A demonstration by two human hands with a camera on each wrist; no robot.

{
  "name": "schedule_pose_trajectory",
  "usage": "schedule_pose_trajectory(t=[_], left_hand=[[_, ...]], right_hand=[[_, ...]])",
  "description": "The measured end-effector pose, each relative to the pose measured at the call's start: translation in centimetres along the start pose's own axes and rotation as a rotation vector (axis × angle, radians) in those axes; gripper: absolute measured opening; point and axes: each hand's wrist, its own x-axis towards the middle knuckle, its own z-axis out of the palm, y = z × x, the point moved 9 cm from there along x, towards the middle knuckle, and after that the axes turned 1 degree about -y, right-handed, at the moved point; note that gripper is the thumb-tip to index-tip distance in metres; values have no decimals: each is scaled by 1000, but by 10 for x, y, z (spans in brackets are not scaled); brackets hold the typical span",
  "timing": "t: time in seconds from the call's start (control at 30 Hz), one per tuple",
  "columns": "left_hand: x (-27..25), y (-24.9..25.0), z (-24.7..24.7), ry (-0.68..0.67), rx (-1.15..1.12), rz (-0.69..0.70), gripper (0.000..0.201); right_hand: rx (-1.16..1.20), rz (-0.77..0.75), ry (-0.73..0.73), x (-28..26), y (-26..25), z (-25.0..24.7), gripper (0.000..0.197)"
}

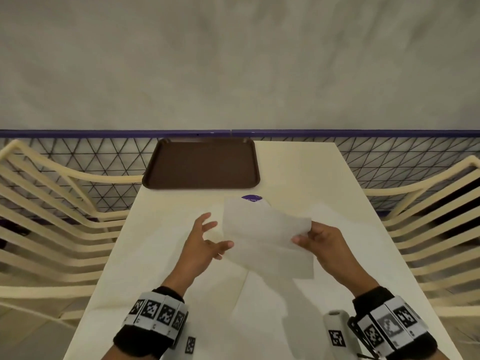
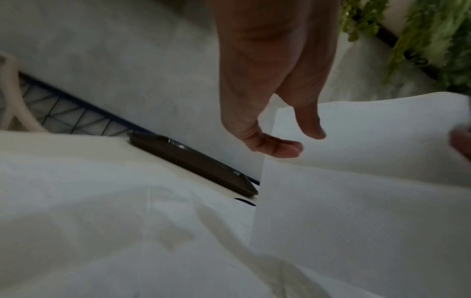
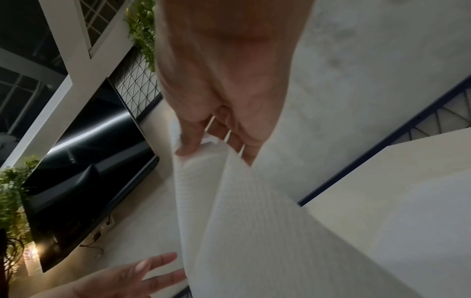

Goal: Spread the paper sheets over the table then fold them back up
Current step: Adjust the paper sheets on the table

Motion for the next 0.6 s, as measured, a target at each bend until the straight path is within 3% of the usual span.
schedule_pose_trajectory(t=[0.13,0.23,0.3,0.37,0.5,0.6], left_hand=[[5,2,24,-194,-21,69,96],[6,0,46,-310,-33,76,60],[2,1,50,-301,64,117,25],[-5,-4,44,-272,74,137,17],[-30,-40,33,-333,271,73,24],[-47,-79,33,-403,444,-5,25]], right_hand=[[70,41,-151,-24,20,5,21],[62,139,-221,-40,48,3,36],[-9,146,-242,-49,63,-1,23],[-93,140,-223,-57,76,-6,7],[-223,215,-151,-72,119,-16,44],[-364,271,-150,-81,146,-12,45]])
